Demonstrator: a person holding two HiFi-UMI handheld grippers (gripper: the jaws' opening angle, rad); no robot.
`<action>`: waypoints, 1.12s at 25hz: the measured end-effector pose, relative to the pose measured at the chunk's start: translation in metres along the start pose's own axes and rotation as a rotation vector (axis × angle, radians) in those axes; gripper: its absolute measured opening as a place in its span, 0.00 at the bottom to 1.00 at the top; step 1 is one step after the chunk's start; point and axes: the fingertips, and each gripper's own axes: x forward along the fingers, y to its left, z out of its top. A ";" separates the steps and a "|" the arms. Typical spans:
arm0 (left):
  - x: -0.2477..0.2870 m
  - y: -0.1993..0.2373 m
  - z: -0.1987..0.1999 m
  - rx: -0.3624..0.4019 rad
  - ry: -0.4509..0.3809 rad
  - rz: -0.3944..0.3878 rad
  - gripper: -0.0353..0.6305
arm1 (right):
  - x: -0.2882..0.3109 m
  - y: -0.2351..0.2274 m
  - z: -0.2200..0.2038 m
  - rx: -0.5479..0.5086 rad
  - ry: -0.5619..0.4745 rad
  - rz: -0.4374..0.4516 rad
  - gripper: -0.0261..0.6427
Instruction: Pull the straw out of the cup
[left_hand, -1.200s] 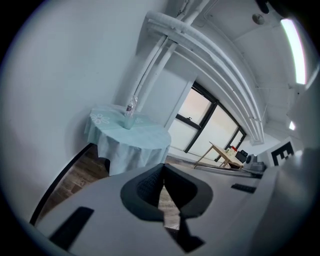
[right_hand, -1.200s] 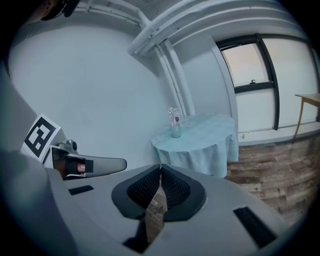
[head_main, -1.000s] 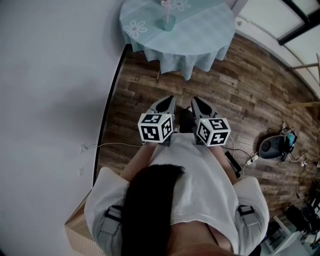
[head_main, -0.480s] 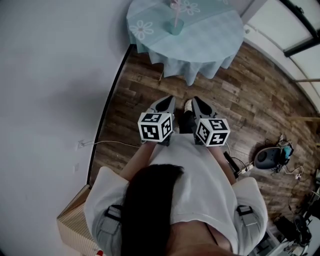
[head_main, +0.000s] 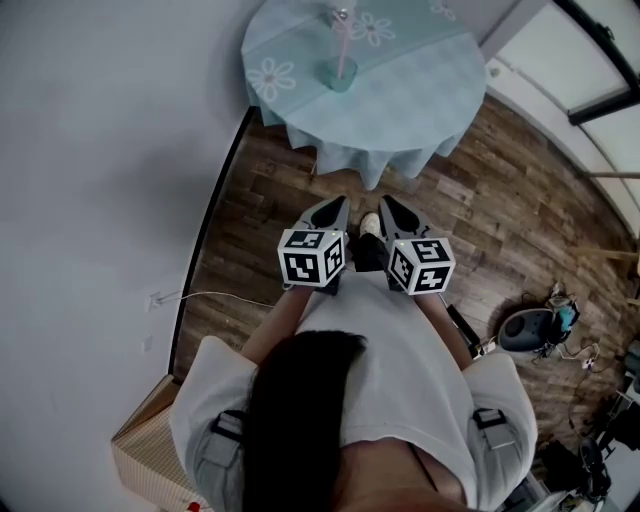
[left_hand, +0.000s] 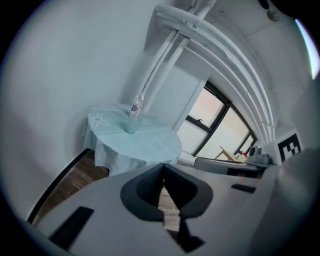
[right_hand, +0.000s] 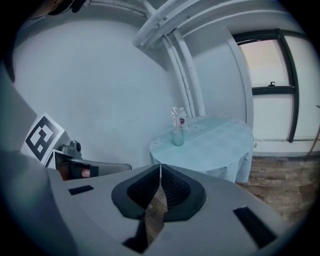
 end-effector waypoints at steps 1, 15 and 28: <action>0.006 -0.001 0.003 0.002 0.004 0.000 0.07 | 0.003 -0.006 0.003 0.006 0.001 0.001 0.09; 0.066 0.003 0.043 -0.036 -0.002 0.079 0.07 | 0.048 -0.070 0.036 -0.014 0.071 0.058 0.09; 0.107 -0.003 0.070 -0.059 -0.025 0.102 0.07 | 0.071 -0.109 0.064 -0.038 0.066 0.103 0.09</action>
